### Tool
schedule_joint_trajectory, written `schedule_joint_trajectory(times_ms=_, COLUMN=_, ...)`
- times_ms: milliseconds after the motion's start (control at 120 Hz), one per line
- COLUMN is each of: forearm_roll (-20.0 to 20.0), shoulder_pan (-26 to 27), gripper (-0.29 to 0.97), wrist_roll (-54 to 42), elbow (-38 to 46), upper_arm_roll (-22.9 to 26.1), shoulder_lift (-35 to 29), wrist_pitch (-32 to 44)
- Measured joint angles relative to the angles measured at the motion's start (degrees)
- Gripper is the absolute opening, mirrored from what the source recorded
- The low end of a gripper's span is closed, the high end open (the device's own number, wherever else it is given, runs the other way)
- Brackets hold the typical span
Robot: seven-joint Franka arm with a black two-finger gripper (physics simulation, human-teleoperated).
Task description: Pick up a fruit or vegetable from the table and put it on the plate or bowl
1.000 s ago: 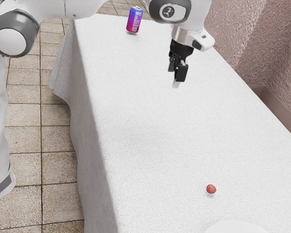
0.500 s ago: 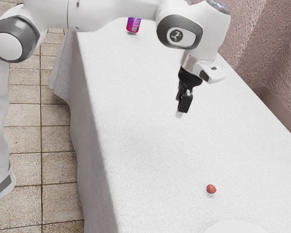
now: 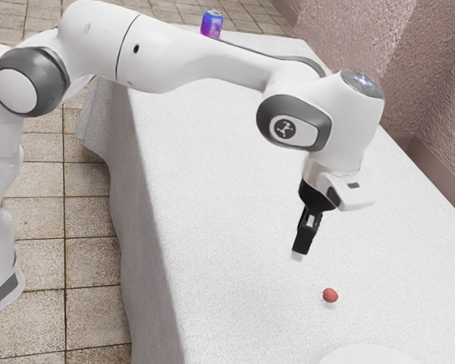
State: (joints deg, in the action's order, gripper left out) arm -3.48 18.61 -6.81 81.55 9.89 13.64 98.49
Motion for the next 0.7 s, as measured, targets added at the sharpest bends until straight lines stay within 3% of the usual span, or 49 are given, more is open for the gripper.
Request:
schedule_joint_trajectory(times_ms=233, forearm_roll=-3.7, shoulder_pan=-1.4, gripper=0.68, wrist_roll=-2.8, elbow=-0.2, upper_arm_roll=-0.4, shoulder_lift=5.4, wrist_pitch=8.9)
schedule_joint_trajectory(times_ms=700, forearm_roll=-0.6, shoulder_pan=-3.2, gripper=0.68, wrist_roll=-9.9, elbow=-6.4, upper_arm_roll=-0.4, shoulder_lift=15.3, wrist_pitch=20.7)
